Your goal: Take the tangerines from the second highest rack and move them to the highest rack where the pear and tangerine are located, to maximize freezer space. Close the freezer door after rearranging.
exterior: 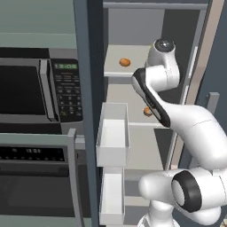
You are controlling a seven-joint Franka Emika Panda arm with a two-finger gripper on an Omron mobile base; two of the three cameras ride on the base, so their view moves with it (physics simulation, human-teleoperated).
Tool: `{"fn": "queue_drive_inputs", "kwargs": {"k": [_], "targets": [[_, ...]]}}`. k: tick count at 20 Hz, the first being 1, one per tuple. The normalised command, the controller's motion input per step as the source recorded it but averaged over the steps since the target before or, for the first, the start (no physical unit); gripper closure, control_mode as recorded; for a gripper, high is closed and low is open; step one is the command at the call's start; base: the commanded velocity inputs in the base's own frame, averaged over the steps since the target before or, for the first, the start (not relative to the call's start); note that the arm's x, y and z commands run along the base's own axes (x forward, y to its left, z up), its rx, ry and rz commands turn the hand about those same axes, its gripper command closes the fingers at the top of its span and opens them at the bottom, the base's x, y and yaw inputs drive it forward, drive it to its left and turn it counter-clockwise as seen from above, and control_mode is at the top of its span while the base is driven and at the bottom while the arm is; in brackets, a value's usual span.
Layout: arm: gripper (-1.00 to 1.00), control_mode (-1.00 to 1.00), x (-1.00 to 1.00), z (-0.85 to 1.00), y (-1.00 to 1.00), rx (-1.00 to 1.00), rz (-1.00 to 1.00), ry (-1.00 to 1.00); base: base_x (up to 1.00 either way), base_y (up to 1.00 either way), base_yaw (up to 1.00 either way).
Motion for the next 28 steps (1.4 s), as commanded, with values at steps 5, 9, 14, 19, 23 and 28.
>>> {"fn": "queue_drive_inputs", "kwargs": {"k": [5, 9, 14, 19, 23, 28], "targets": [[1.0, -1.0, 0.81, 0.32, 0.0, 0.11, 0.0, 0.0, 0.0, 0.0, 0.0], [1.0, -1.0, 0.04, 0.25, -0.02, 0.01, 0.0, -0.41, 0.0, 0.0, 0.0], [1.0, -1.0, 0.16, -0.04, 0.0, 0.0, 0.0, -0.35, 0.0, 0.0, 0.0], [1.0, -1.0, 0.61, -0.3, 0.0, 0.0, 0.01, -0.29, 0.0, 0.0, 0.0], [1.0, -1.0, 0.82, -0.2, -0.03, 0.0, 0.03, -0.25, 0.0, 0.0, 0.0], [1.0, -1.0, 0.95, 0.0, -0.08, 0.0, 0.06, -0.02, 0.0, 0.0, 0.0]]}}
